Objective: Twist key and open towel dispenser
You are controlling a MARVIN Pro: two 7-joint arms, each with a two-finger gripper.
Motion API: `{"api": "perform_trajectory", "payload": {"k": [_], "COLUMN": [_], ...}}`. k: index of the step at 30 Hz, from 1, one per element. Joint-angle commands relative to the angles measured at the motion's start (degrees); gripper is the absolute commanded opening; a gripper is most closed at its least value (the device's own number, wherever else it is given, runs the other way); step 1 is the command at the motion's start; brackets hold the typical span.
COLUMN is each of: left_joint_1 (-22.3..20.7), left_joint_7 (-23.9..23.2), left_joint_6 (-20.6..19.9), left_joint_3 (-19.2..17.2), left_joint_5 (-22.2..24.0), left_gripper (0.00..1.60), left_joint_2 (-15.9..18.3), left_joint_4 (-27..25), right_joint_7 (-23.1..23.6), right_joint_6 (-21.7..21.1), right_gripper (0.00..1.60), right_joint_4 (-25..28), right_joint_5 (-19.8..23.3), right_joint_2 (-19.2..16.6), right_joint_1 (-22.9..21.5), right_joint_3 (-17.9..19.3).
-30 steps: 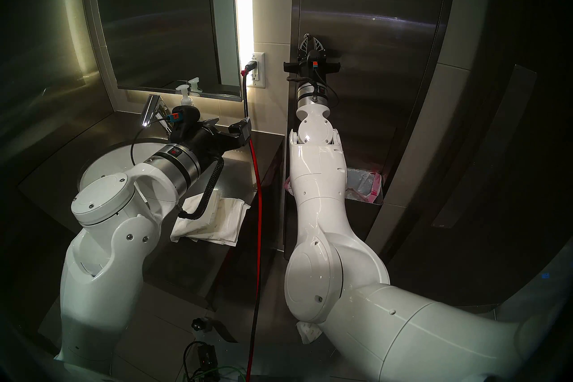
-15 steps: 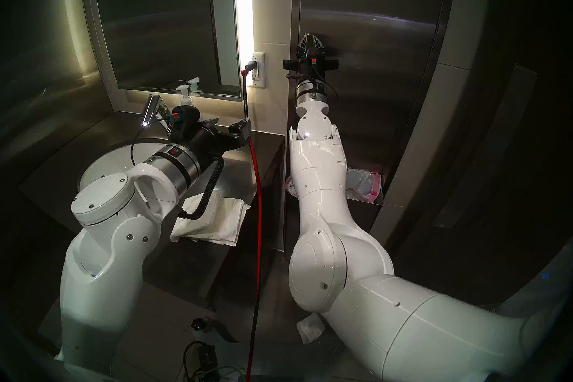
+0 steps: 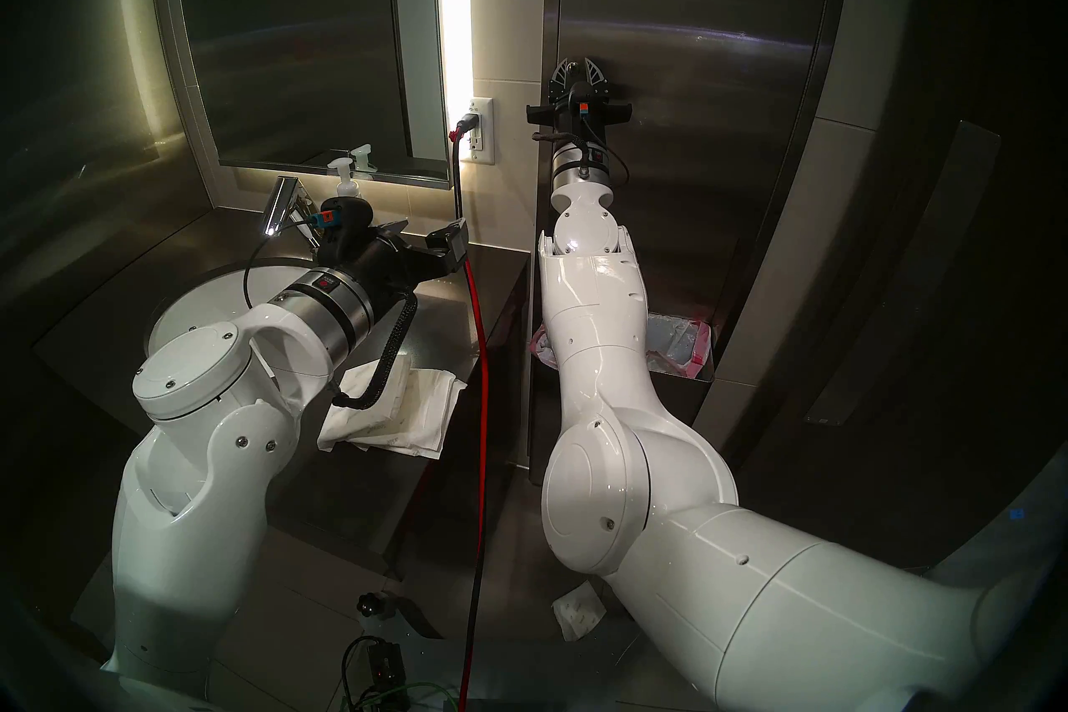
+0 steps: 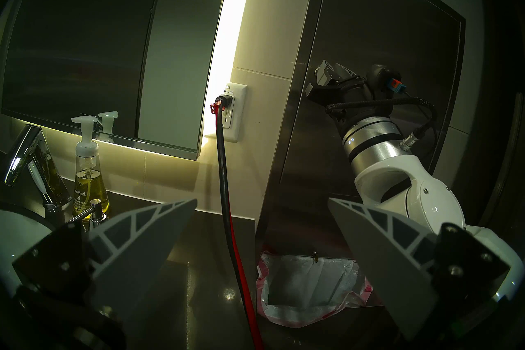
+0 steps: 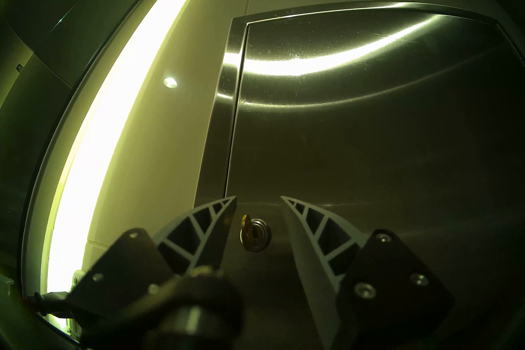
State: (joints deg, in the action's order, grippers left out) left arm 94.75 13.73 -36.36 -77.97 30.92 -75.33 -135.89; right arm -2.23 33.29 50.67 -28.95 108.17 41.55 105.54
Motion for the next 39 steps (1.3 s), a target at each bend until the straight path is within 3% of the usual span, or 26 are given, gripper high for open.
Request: {"api": "perform_trajectory", "payload": {"k": [1,14,18,32,39], "left_joint_1": [-0.30,-0.30,-0.30,-0.30,-0.30], "left_joint_7": [0.07,0.06,0.05,0.04,0.05], "left_joint_6": [-0.01,-0.01,0.00,0.00,-0.01], "left_joint_3": [0.12,0.12,0.11,0.11,0.11], "left_joint_5": [-0.07,-0.07,-0.07,-0.08,-0.08], "left_gripper": [1.60,1.60,1.60,1.60,1.60], "left_joint_2": [-0.10,-0.10,-0.10,-0.10,-0.11], "left_joint_4": [-0.57,-0.56,-0.56,-0.56,-0.56], "right_joint_7": [-0.19,-1.96,-2.43,-3.64,-3.91], "right_joint_6": [0.41,1.50,1.79,3.23,4.06], "right_gripper": [0.88,0.82,0.71,0.73,0.64], "right_joint_4": [-0.58,-5.45,-6.76,-10.11,-11.20], "right_joint_5": [-0.03,-0.37,-0.18,-0.23,-0.29], "right_joint_2": [-0.11,-1.84,-2.26,-3.22,-3.43], "right_joint_1": [-2.23,-4.32,-5.44,-7.61,-8.07], "right_joint_3": [-0.28,0.20,0.37,0.32,0.21]}}
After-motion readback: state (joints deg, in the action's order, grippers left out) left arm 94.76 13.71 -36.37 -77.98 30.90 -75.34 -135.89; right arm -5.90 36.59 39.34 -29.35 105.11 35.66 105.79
